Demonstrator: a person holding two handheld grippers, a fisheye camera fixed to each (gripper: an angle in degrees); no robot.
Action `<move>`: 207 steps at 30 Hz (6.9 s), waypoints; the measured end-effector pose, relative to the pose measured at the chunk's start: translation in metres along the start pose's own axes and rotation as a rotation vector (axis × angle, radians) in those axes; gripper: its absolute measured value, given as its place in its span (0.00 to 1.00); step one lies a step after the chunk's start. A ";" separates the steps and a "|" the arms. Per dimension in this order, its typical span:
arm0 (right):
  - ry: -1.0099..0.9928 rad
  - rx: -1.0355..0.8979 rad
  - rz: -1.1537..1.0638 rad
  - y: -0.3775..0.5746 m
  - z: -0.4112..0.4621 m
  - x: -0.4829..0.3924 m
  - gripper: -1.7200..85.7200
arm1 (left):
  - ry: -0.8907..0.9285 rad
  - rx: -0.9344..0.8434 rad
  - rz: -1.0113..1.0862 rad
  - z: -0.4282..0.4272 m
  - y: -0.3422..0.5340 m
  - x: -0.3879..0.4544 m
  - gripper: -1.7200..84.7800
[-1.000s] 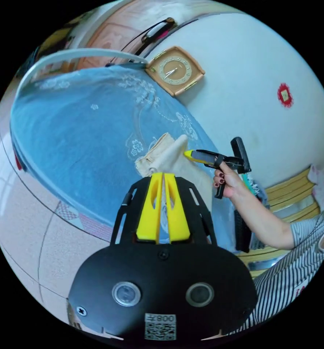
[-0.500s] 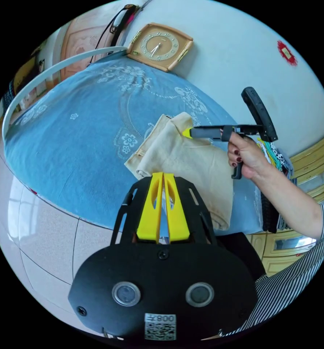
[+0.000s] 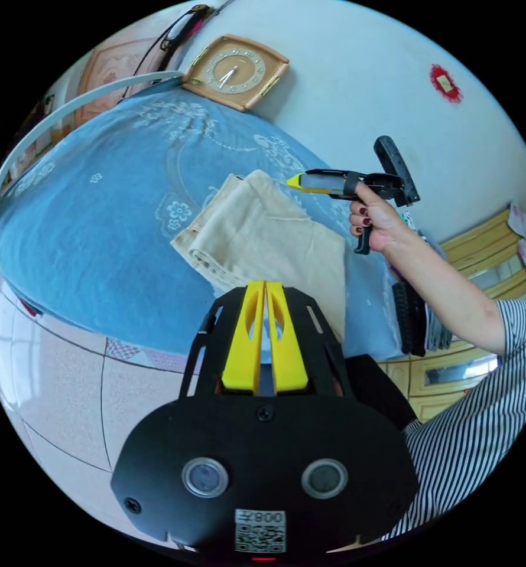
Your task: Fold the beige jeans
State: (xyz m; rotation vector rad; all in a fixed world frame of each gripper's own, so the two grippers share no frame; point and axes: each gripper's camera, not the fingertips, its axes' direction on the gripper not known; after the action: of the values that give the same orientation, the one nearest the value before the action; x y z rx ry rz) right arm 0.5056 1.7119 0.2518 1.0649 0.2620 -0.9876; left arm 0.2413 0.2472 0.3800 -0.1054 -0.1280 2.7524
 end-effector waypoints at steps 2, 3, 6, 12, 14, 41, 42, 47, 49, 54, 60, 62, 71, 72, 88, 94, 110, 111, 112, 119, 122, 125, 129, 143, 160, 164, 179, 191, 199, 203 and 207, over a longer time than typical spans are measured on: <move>-0.089 0.056 0.040 0.051 -0.029 0.039 0.02 | 0.057 -0.040 0.025 0.008 0.013 0.007 0.03; -0.114 0.065 0.055 0.067 -0.034 0.050 0.02 | 0.081 -0.053 0.033 0.011 0.016 0.009 0.04; -0.243 0.083 0.136 0.158 -0.052 0.101 0.03 | 0.204 -0.132 0.072 0.031 0.031 0.022 0.06; -0.455 0.053 0.380 0.338 -0.032 0.178 0.07 | 0.378 -0.314 0.070 0.089 0.046 0.035 0.09; -0.551 0.018 0.440 0.380 -0.007 0.194 0.10 | 0.400 -0.359 0.040 0.109 0.046 0.031 0.08; -0.887 0.038 0.564 0.470 0.117 0.272 0.05 | 0.473 -0.116 -0.171 0.066 0.098 -0.085 0.09; -0.894 0.043 0.559 0.470 0.114 0.273 0.05 | 0.475 -0.092 -0.202 0.063 0.100 -0.095 0.10; -0.949 0.102 0.507 0.464 0.092 0.282 0.04 | 0.592 0.115 -0.470 0.050 0.113 -0.177 0.15; -0.960 0.114 0.497 0.462 0.086 0.286 0.04 | 0.618 0.157 -0.528 0.052 0.111 -0.194 0.16; -0.984 0.144 0.488 0.463 0.076 0.301 0.03 | 0.704 0.202 -0.648 0.067 0.103 -0.220 0.18; -0.980 0.139 0.477 0.476 0.073 0.324 0.03 | 0.765 0.262 -0.736 0.080 0.087 -0.234 0.16; -0.984 0.134 0.486 0.489 0.075 0.335 0.03 | 0.730 0.220 -0.728 0.086 0.077 -0.231 0.14; -0.967 0.132 0.504 0.550 0.054 0.385 0.03 | 0.663 0.216 -0.628 0.085 0.063 -0.172 0.09; -0.967 0.134 0.497 0.555 0.049 0.387 0.03 | 0.665 0.217 -0.615 0.084 0.062 -0.165 0.09; -1.018 0.206 0.397 0.774 -0.055 0.447 0.03 | 0.746 0.186 -0.495 0.119 0.077 0.035 0.09; -1.021 0.317 0.367 0.864 -0.112 0.496 0.03 | 0.770 0.144 -0.399 0.166 0.043 0.142 0.09; -1.013 0.672 0.355 1.031 -0.292 0.739 0.03 | 0.835 -0.031 -0.108 0.387 -0.160 0.516 0.09; -1.006 0.683 0.353 1.033 -0.303 0.751 0.03 | 0.842 -0.036 -0.097 0.397 -0.170 0.533 0.09; -0.988 0.706 0.346 1.038 -0.327 0.773 0.03 | 0.856 -0.049 -0.075 0.418 -0.192 0.567 0.09; -0.783 0.933 0.269 1.104 -0.552 0.875 0.03 | 1.020 -0.127 0.137 0.529 -0.322 0.842 0.09; -0.636 1.036 0.234 1.165 -0.663 0.898 0.03 | 1.105 -0.166 0.275 0.571 -0.360 0.985 0.09; -0.488 1.115 0.253 1.243 -0.747 0.918 0.03 | 1.159 -0.232 0.393 0.625 -0.376 1.120 0.09; -0.336 1.135 0.363 1.344 -0.787 0.950 0.03 | 1.180 -0.352 0.453 0.719 -0.369 1.251 0.09; -0.463 0.858 1.023 1.555 -0.541 1.135 0.03 | 0.692 -0.794 0.464 1.049 -0.300 1.466 0.09; -0.114 0.733 1.094 1.595 -0.561 1.116 0.03 | 0.762 -0.920 0.685 1.164 -0.306 1.698 0.09; -0.167 0.647 1.209 1.626 -0.483 1.147 0.03 | 0.611 -1.001 0.750 1.196 -0.285 1.733 0.09; -0.338 0.796 1.367 1.758 -0.348 1.169 0.03 | 0.635 -0.763 0.897 1.154 -0.251 1.870 0.03; -0.016 0.397 0.974 1.664 -0.316 1.374 0.02 | 0.071 -0.633 0.998 1.208 -0.201 1.983 0.02; -0.007 0.427 0.795 1.655 -0.256 1.422 0.02 | -0.060 -0.616 0.977 1.205 -0.189 2.010 0.02; -0.160 0.416 0.771 1.663 -0.238 1.462 0.02 | -0.107 -0.611 1.003 1.194 -0.183 2.019 0.02; -0.233 0.445 0.684 1.677 -0.251 1.483 0.02 | -0.130 -0.609 1.003 1.186 -0.183 2.021 0.02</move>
State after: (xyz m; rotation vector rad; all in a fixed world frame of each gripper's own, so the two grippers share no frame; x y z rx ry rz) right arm 2.7225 1.3104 0.2401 1.2999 -0.5129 -0.5405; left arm -1.6668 1.0906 1.4628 -0.1892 -1.2514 3.5714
